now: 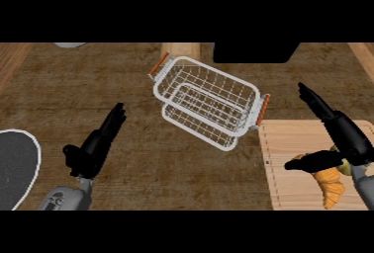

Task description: Pick the squash from the cutting board and place it in the tiered basket

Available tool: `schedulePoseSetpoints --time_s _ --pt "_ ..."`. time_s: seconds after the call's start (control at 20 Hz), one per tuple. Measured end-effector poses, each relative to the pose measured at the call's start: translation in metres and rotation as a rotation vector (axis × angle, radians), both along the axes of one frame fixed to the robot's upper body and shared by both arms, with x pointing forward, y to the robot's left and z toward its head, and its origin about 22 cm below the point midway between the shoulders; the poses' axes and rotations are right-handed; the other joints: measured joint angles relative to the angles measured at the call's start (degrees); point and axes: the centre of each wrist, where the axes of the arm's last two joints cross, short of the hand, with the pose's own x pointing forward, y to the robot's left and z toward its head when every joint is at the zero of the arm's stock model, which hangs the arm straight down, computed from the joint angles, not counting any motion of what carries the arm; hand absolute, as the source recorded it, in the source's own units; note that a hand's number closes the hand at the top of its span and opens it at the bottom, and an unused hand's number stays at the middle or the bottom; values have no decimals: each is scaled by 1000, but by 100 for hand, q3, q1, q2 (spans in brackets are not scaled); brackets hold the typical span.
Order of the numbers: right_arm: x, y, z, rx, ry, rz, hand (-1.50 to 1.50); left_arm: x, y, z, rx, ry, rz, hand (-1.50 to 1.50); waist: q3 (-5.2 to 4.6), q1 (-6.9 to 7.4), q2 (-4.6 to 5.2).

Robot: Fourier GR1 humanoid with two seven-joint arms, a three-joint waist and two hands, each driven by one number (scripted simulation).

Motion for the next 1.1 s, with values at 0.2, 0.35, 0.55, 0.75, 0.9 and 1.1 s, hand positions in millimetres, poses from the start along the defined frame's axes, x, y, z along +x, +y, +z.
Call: schedulePoseSetpoints --time_s 0.2,0.35,0.55,0.75,0.9,1.1 --pt "1 -19 53 -282 -18 19 -150 -5 2 -3 -6 6 0 0 -17 -44 -43" --pt "-2 -28 84 -560 25 40 -150 -3 2 -1 -4 4 3 0 -34 -74 -59" --pt "-11 -26 120 -907 117 77 -150 -1 5 1 -1 2 3 0 -42 -59 -63" --pt "-26 -5 141 -1115 208 119 -150 -1 3 4 -9 1 -1 0 -28 -51 -52" --pt "-37 14 148 -1187 262 130 -150 0 1 6 -10 -5 -5 0 -16 -31 -33" --pt "-51 34 154 -1236 295 111 -150 1 3 6 -9 -4 -4 0 -6 -20 -18"
